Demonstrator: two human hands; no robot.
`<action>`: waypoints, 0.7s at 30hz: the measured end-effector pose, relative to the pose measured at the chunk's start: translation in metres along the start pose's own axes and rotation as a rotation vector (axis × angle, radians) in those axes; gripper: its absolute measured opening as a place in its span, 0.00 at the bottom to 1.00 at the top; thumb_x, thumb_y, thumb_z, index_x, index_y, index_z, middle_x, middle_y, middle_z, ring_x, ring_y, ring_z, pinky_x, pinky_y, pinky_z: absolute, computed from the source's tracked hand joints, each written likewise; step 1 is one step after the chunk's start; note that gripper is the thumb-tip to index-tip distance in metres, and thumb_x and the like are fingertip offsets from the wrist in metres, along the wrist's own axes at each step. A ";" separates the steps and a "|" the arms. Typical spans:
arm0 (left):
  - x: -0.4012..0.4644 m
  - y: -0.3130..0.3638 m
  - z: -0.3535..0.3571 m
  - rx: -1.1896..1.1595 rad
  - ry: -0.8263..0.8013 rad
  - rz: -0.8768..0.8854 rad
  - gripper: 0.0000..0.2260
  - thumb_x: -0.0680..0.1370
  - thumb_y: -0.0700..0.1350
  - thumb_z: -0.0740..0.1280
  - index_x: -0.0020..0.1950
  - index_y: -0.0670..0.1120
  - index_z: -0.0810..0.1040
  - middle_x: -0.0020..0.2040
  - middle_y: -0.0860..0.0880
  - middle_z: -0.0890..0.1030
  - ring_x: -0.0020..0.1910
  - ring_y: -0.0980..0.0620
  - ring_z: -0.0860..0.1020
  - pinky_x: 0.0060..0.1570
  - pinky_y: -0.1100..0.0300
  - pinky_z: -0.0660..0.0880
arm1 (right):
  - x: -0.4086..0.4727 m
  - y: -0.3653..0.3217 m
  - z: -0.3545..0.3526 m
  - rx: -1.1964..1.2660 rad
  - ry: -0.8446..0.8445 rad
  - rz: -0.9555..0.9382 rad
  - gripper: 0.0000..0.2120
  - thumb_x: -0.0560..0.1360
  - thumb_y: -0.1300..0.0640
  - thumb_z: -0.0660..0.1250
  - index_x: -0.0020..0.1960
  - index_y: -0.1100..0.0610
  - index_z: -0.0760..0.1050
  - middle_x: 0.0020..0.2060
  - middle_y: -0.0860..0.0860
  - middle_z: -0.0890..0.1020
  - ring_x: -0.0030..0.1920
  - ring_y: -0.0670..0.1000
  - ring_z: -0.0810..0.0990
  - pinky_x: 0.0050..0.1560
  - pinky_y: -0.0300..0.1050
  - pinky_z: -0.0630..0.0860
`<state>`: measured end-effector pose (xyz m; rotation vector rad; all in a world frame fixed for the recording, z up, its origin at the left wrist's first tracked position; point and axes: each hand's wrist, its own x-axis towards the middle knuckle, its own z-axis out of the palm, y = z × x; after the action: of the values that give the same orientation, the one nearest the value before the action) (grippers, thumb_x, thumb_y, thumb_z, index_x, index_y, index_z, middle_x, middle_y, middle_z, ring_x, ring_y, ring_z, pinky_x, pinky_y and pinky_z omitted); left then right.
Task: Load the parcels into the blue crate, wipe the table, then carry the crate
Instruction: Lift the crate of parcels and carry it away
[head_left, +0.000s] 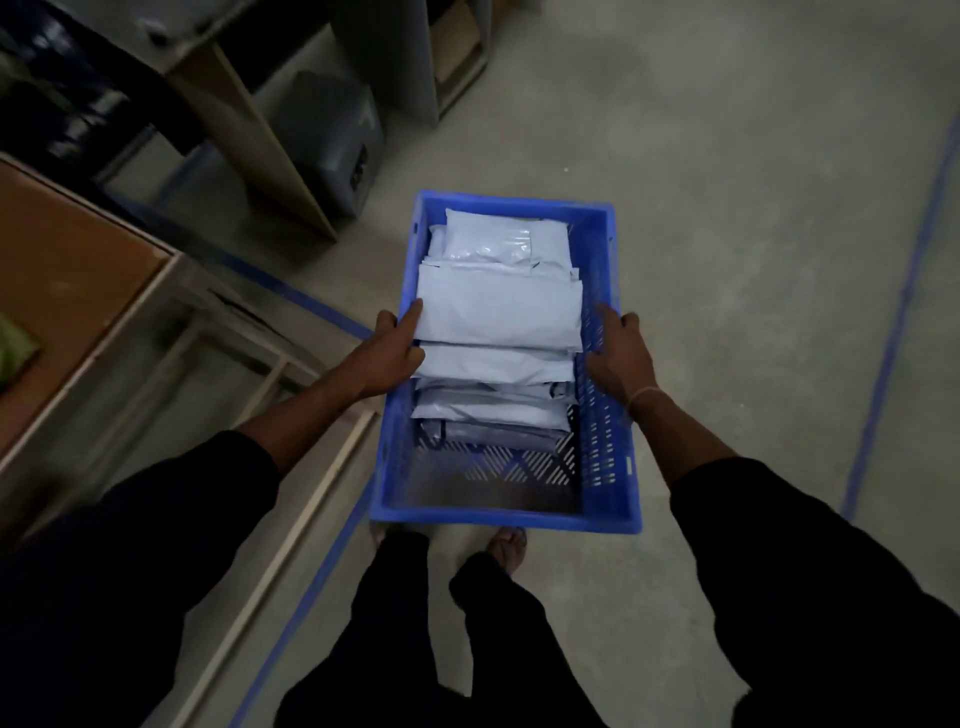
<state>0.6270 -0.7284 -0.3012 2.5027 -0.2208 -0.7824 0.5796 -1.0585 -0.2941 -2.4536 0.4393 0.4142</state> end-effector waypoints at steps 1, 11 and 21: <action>-0.014 0.009 -0.010 -0.001 0.045 0.007 0.33 0.84 0.44 0.60 0.84 0.48 0.45 0.69 0.35 0.62 0.59 0.35 0.75 0.59 0.54 0.70 | -0.008 -0.009 -0.015 -0.015 0.023 -0.035 0.38 0.72 0.63 0.67 0.79 0.56 0.58 0.67 0.65 0.65 0.59 0.68 0.75 0.57 0.55 0.75; -0.134 0.063 -0.082 -0.154 0.289 -0.051 0.31 0.82 0.45 0.59 0.84 0.47 0.52 0.71 0.32 0.65 0.69 0.36 0.70 0.67 0.58 0.66 | -0.076 -0.089 -0.124 -0.163 0.099 -0.256 0.34 0.74 0.64 0.64 0.78 0.55 0.61 0.63 0.66 0.69 0.58 0.67 0.75 0.58 0.51 0.73; -0.273 0.112 -0.113 -0.202 0.506 0.009 0.23 0.78 0.40 0.61 0.73 0.38 0.72 0.59 0.34 0.80 0.51 0.46 0.79 0.50 0.56 0.72 | -0.170 -0.136 -0.189 -0.169 0.147 -0.379 0.41 0.63 0.51 0.57 0.77 0.56 0.65 0.61 0.67 0.72 0.61 0.67 0.73 0.61 0.48 0.70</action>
<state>0.4669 -0.6974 -0.0305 2.4084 0.0244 -0.1392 0.5173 -1.0338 -0.0134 -2.6645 -0.0092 0.1152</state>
